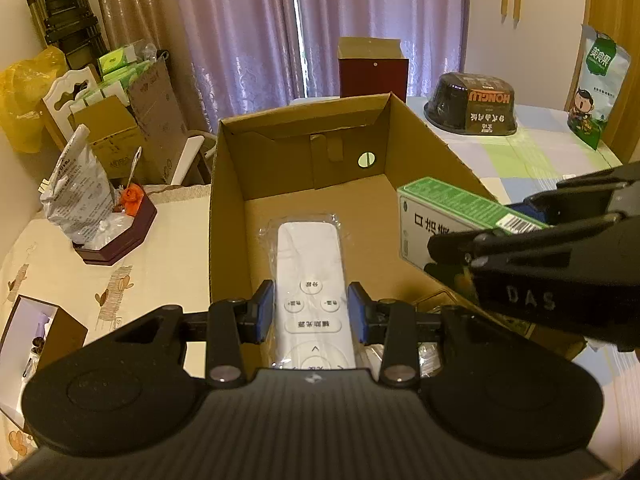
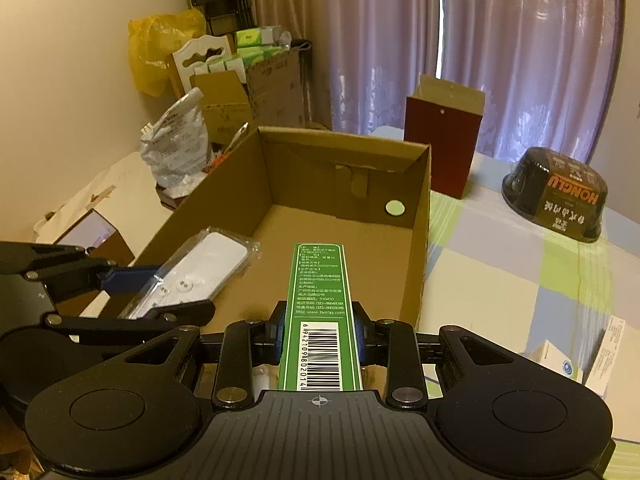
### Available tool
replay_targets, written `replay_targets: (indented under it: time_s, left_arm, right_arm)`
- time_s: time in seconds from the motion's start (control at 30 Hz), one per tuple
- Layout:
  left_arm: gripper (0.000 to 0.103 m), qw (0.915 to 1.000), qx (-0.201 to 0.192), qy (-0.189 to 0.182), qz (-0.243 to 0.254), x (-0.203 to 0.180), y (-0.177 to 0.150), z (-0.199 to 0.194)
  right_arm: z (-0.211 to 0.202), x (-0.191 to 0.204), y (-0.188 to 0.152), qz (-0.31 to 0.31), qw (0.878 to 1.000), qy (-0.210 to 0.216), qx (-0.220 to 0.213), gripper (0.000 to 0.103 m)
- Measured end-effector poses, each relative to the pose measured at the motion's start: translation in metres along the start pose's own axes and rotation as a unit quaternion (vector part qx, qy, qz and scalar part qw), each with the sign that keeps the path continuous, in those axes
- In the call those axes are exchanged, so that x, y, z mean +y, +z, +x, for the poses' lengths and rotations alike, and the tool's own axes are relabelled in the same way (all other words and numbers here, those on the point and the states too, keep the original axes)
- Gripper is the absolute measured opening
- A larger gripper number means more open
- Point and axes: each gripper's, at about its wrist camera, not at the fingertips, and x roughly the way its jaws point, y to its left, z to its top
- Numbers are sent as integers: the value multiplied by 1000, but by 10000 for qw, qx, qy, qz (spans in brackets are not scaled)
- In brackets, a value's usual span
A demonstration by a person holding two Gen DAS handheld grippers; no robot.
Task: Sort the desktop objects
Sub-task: 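Lower the white remote into the box with the left tool while the right tool releases the green box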
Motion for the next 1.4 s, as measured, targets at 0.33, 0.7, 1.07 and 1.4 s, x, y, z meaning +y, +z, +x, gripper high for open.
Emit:
replay_targets:
  time_s: [0.33,0.7,1.07,1.4]
  left_arm:
    - [39,9997,12,-14,-226,6,0,10]
    - [43,9997,-45,52,-222,9,-2,5]
    - [45,9997,-35,53,-225,12,-4,3]
    - [46,9997,-68,76,-220,10,-4,-5]
  right_arm:
    - [9,-3,-4,39,9999,-9,105,30]
    - [11,-1,-4,40,9999,-11,127,30]
    - [8,0,-3,-10,9999,-83,-56,30]
    - [-12,-5,2,103,9996,-93,-265,30]
